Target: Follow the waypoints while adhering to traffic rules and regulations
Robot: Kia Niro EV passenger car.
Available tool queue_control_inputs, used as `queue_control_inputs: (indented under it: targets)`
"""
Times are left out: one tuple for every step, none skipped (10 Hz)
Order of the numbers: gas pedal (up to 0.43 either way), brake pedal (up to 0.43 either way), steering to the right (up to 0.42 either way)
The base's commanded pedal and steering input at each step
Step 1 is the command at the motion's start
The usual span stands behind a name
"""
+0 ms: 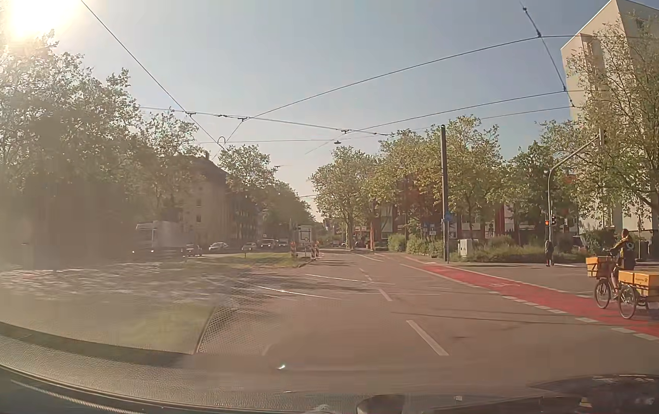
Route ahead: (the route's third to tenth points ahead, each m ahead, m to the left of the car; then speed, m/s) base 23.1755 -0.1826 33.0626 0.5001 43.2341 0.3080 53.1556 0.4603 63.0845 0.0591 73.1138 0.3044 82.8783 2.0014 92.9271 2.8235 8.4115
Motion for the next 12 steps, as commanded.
queue_control_inputs:
  targets:
    - [0.209,0.0,-0.004]
    - [0.209,0.0,-0.004]
    - [0.209,0.0,-0.004]
    - [0.209,0.0,-0.004]
    - [0.209,0.0,-0.004]
    - [0.209,0.0,-0.004]
    - [0.209,0.0,-0.004]
    - [0.209,0.0,-0.004]
    - [0.209,0.0,-0.004]
    - [0.209,0.0,-0.004]
    - [0.209,0.0,-0.004]
    - [0.209,0.0,-0.004]
